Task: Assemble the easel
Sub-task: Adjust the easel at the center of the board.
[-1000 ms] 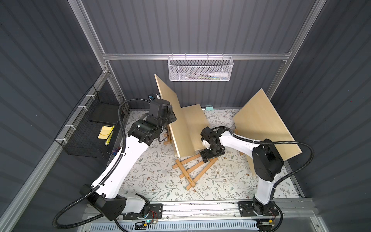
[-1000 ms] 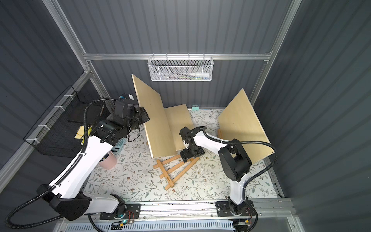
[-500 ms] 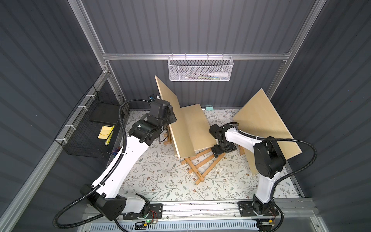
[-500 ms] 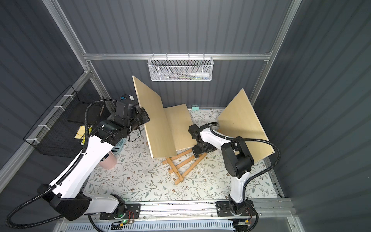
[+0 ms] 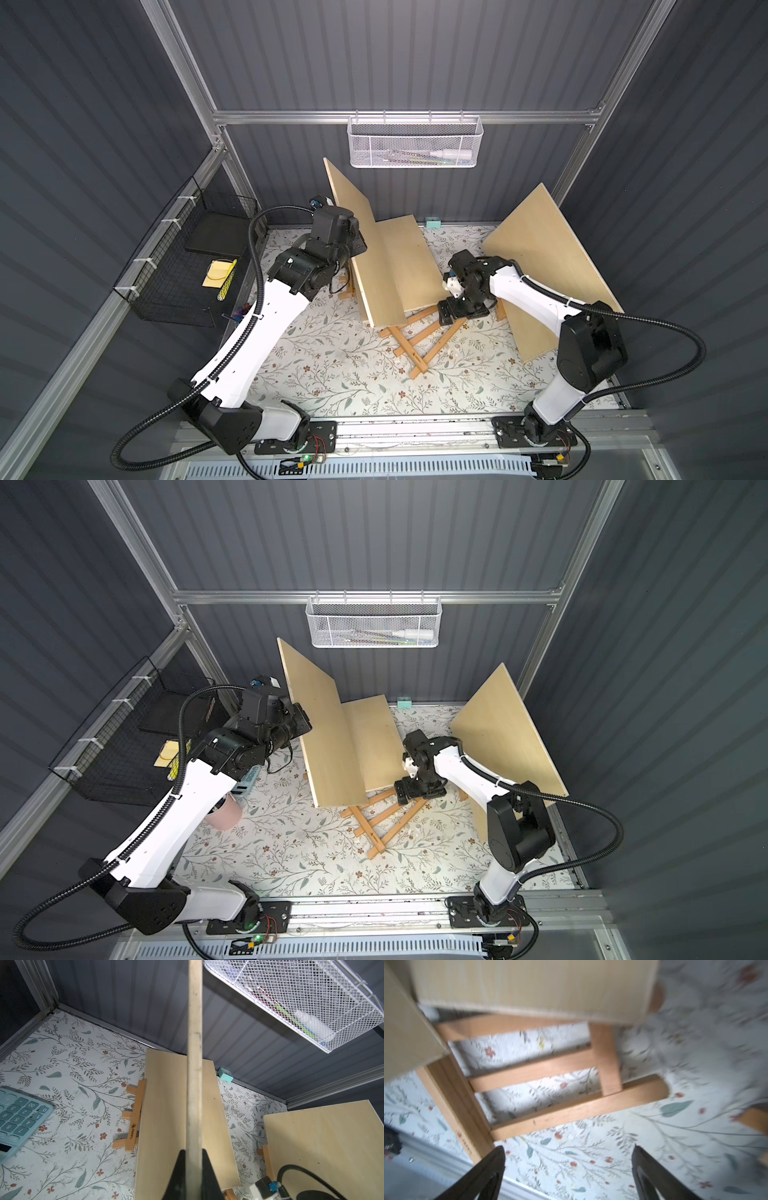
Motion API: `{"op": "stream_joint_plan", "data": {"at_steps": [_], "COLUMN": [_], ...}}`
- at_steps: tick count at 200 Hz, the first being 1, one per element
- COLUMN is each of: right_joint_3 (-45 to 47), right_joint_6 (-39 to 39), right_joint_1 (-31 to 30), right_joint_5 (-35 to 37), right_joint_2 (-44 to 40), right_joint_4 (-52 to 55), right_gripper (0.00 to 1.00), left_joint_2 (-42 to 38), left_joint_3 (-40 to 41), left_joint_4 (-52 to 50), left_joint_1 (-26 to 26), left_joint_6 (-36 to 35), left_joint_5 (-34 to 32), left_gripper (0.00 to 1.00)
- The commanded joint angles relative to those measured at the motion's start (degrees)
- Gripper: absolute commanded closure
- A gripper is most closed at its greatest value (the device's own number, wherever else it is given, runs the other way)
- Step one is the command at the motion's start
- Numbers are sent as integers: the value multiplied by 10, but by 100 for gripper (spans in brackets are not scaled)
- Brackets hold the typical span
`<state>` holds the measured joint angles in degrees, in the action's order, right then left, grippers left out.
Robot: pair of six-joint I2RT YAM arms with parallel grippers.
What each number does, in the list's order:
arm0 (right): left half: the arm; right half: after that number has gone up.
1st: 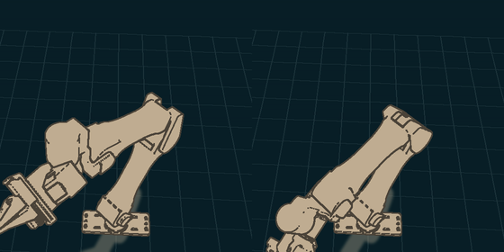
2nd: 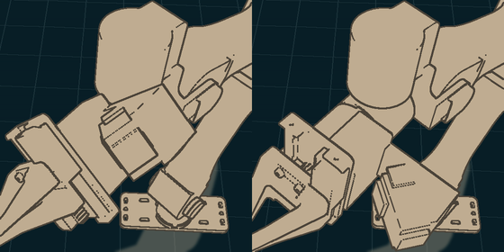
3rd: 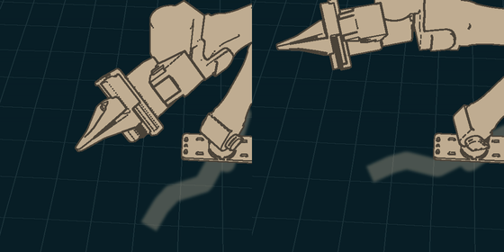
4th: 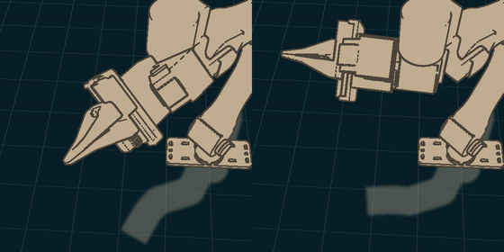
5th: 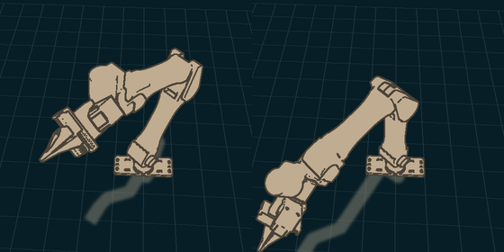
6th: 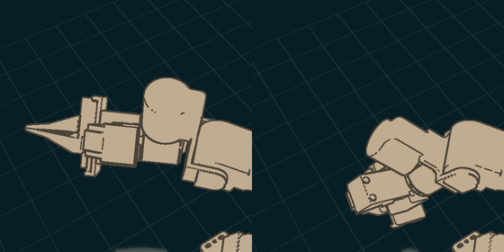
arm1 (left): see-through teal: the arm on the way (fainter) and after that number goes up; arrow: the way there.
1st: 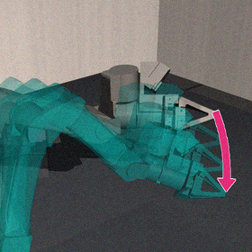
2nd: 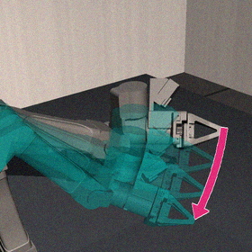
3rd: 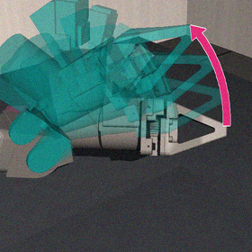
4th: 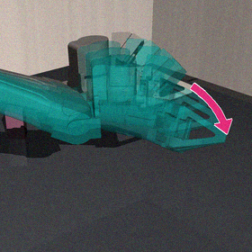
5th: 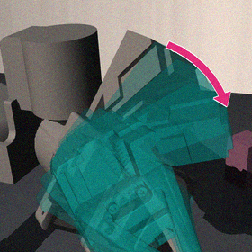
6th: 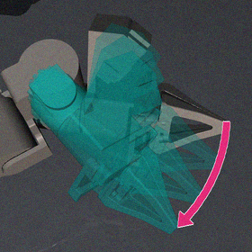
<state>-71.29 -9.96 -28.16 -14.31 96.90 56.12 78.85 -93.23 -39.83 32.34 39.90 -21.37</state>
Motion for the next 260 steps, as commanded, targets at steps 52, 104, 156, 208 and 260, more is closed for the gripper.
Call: {"op": "stream_joint_plan", "data": {"at_steps": [52, 104, 156, 208, 260], "right_joint_3": [5, -67, -72, -54, -13], "right_joint_6": [-24, -81, -61, -63, -91], "right_joint_1": [19, 32, 32, 31, 32], "right_joint_5": [-86, 59, 194, 264, 183], "right_joint_2": [64, 142, 144, 113, 74], "right_joint_4": [5, 6, 18, -18, 6], "right_gripper": [5, 18, 31, 27, 24], "left_joint_2": [-12, -26, -37, -25, -23], "left_joint_3": [-32, -27, -13, -19, -14], "left_joint_4": [117, 110, 107, 115, 113], "left_joint_1": [3, 3, 3, 4, 4], "left_joint_6": [17, 22, 23, 29, 37], "left_joint_5": [-16, -24, -43, -27, -24], "left_gripper": [100, 100, 100, 100, 100]}}
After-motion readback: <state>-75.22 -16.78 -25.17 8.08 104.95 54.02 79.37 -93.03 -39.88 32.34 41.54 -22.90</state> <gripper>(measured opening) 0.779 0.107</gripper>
